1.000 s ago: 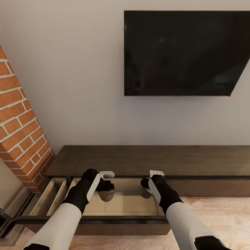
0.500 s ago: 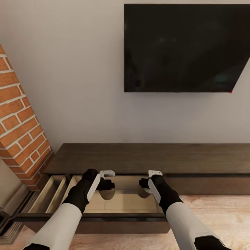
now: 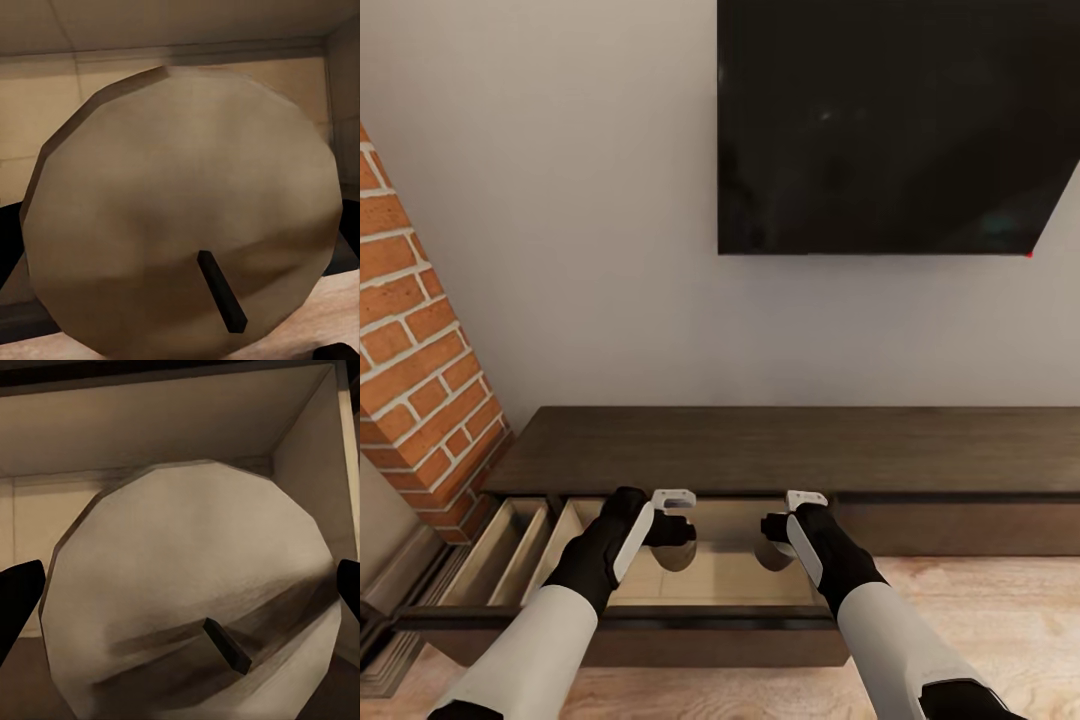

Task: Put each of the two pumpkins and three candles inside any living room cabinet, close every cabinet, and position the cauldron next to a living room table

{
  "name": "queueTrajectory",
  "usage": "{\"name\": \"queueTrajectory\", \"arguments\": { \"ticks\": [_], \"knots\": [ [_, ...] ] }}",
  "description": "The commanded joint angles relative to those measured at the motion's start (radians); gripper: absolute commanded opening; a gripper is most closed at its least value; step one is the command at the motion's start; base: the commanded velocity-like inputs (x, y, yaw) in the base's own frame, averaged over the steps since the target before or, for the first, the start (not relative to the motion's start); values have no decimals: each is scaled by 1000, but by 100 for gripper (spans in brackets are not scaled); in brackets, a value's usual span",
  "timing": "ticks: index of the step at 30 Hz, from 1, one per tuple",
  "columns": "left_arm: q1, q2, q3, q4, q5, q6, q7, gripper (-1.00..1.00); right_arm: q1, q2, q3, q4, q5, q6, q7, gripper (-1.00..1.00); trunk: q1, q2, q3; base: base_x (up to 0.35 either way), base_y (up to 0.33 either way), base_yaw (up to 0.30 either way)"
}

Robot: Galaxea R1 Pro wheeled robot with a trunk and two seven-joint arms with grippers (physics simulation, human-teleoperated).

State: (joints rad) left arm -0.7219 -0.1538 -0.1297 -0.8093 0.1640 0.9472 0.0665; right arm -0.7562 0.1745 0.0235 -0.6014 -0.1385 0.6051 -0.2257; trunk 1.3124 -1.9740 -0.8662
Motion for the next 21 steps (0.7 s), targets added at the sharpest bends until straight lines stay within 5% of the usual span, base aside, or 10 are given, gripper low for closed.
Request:
{"name": "queueTrajectory", "arguments": {
  "ticks": [1, 21],
  "knots": [
    [-1, 0, -4, -2, 7, 3, 7, -100, -1, 0, 3, -1, -10, 3, -9, -100, 4, -8, -4, 0, 0, 0],
    [0, 0, -8, -2, 8, -21, 8, -100, -1, 0, 3, -1, -10, 3, -9, -100, 80, -148, -67, 0, 0, 0]
  ]
}}
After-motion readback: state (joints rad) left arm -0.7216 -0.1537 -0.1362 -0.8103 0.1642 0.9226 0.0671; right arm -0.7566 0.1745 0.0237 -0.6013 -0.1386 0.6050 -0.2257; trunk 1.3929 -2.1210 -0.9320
